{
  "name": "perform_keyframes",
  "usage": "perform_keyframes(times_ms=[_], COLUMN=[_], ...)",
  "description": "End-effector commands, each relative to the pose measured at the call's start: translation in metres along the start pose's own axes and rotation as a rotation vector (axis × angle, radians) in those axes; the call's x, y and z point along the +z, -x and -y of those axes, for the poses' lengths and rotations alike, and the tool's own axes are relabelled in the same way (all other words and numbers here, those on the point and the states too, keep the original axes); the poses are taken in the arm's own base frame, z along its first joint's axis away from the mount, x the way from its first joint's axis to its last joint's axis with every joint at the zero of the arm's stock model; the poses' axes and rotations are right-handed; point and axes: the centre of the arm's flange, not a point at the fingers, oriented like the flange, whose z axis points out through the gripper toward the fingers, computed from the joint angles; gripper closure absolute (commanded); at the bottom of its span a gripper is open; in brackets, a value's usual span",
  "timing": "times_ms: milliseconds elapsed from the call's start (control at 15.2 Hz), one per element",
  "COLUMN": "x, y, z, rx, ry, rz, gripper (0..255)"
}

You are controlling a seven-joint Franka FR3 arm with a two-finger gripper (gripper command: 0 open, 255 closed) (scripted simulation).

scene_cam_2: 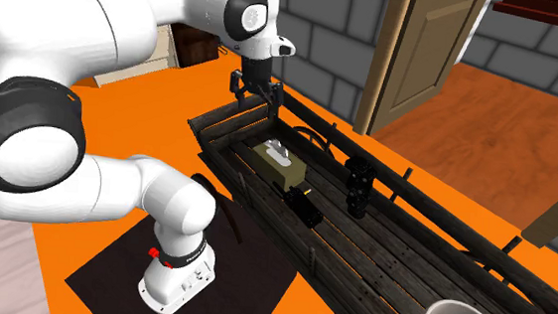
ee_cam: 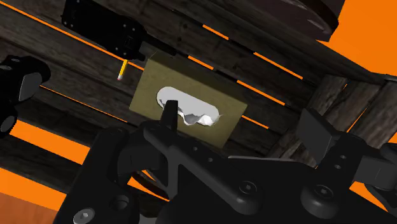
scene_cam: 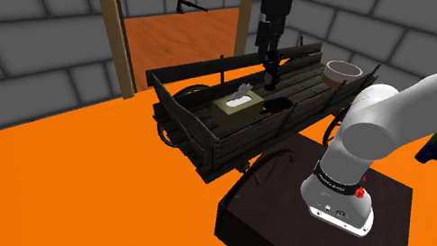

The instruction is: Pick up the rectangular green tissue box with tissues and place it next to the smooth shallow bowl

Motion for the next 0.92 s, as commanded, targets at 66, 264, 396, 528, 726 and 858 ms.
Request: perform_keyframes(times_ms=[66, 264, 396, 528, 726, 858], x=[0.013, 0.052, 0.078, 0.104, 0.144, 0.156], y=[0.001, 0.004, 0.005, 0.004, 0.000, -0.003], z=[-0.003, -0.011, -0.014, -0.016, -0.018, -0.017], rx=[0.079, 0.316, 0.475, 0.633, 0.870, 0.915], ry=[-0.024, -0.096, -0.144, -0.191, -0.263, -0.277], rz=[-0.033, -0.132, -0.198, -0.264, -0.363, -0.381], gripper=[0, 0, 0, 0, 0, 0])
